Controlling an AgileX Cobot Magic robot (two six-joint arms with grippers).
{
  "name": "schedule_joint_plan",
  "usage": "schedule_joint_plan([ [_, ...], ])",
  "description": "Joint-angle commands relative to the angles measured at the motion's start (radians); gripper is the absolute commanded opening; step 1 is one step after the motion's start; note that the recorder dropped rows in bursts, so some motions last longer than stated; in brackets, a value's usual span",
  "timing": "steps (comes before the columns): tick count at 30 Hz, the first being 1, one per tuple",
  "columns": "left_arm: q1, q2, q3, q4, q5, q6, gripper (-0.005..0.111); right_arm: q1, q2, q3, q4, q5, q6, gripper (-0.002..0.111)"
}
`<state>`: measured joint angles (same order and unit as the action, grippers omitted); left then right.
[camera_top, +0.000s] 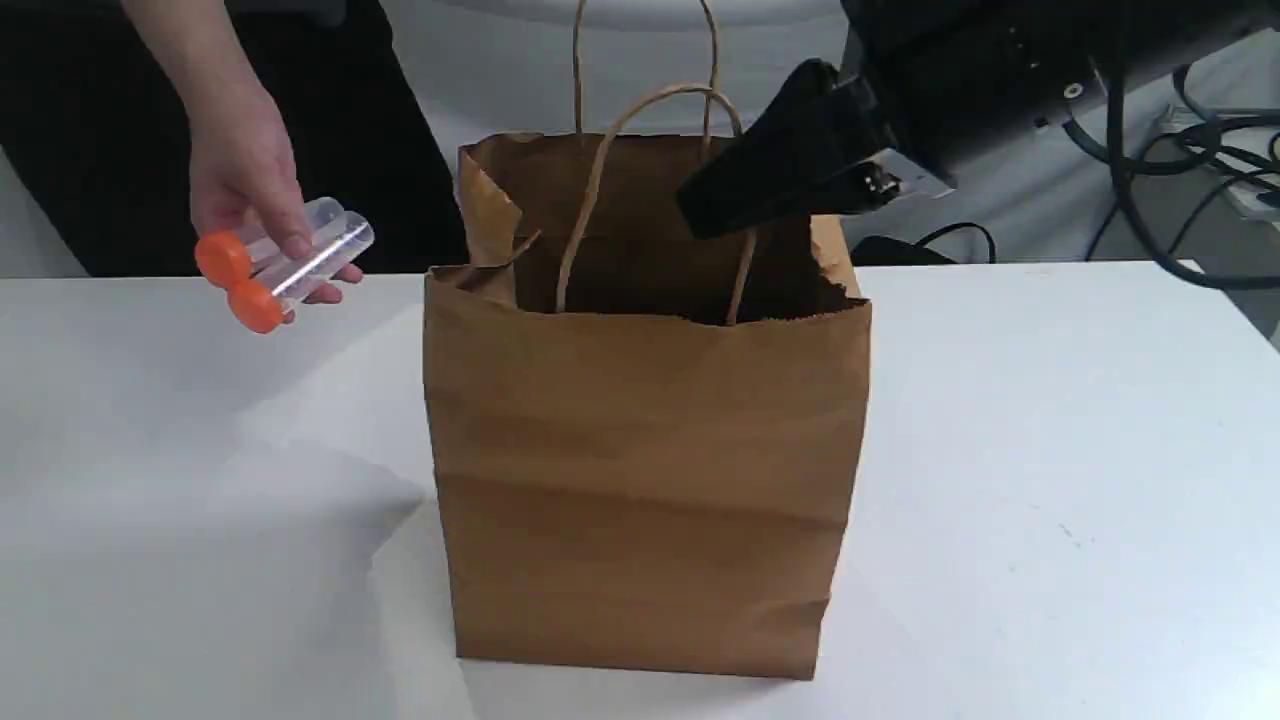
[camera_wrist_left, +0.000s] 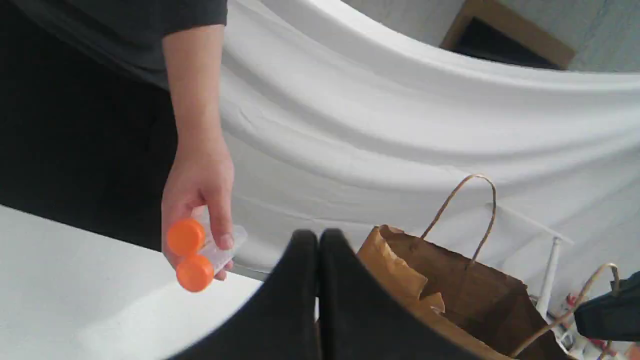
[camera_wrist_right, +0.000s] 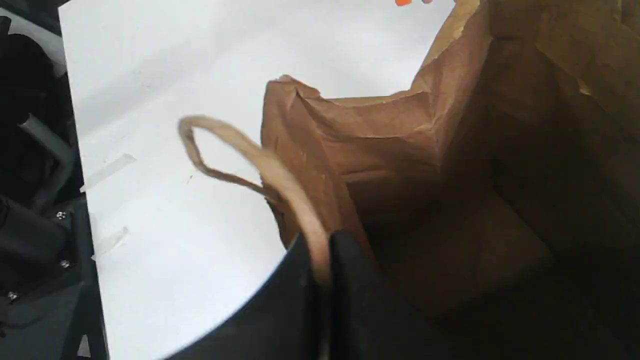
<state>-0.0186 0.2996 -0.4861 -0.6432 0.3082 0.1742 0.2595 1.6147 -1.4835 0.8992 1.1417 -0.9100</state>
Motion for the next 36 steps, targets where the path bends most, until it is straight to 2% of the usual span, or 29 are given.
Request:
schedule_joint_plan([
  [1,0.003,0.209,-0.181,-0.002,0.103,0.124,0.000,0.000,-0.002,-0.002,0.009,0.007,0.001,0.000],
  [2,0.003,0.269,-0.221,-0.002,0.128,0.151,0.000,0.000,-0.002,-0.002,0.009,0.007,0.001,0.000],
  [5,0.003,0.519,-0.447,-0.002,0.294,0.230,0.000,0.000,-0.002,-0.002,0.005,0.011,0.005,0.000],
  [10,0.003,0.863,-0.785,-0.005,0.561,0.279,0.000,0.000,-0.002,-0.002,0.001,0.011,0.005,0.000],
  [12,0.003,1.004,-0.917,-0.005,0.693,0.305,0.000,0.000,-0.002,-0.002,0.001,0.011,0.005,0.000],
  [14,0.003,1.144,-1.065,-0.005,0.880,0.385,0.000,0.000,-0.002,-0.002,-0.007,0.011,0.005,0.000],
  [15,0.003,1.191,-1.113,-0.005,0.913,0.423,0.000,0.000,-0.002,-0.002,-0.009,0.011,0.005,0.000],
  [17,-0.004,1.294,-1.211,-0.012,0.913,0.457,0.002,0.000,-0.002,-0.002,-0.012,0.011,0.005,0.000],
  [21,-0.037,1.431,-1.328,-0.043,0.913,0.476,0.009,0.000,-0.002,-0.002,-0.022,0.011,0.003,0.000],
  [26,-0.122,1.558,-1.411,-0.034,0.913,0.580,0.030,0.000,-0.002,-0.002,-0.031,0.011,0.001,0.000],
  [31,-0.185,1.635,-1.481,0.014,0.853,0.586,0.048,0.000,-0.002,-0.002,-0.038,0.011,0.005,0.000],
  [36,-0.206,1.678,-1.521,0.052,0.813,0.584,0.049,0.000,-0.002,-0.002,-0.038,0.013,0.005,0.000],
])
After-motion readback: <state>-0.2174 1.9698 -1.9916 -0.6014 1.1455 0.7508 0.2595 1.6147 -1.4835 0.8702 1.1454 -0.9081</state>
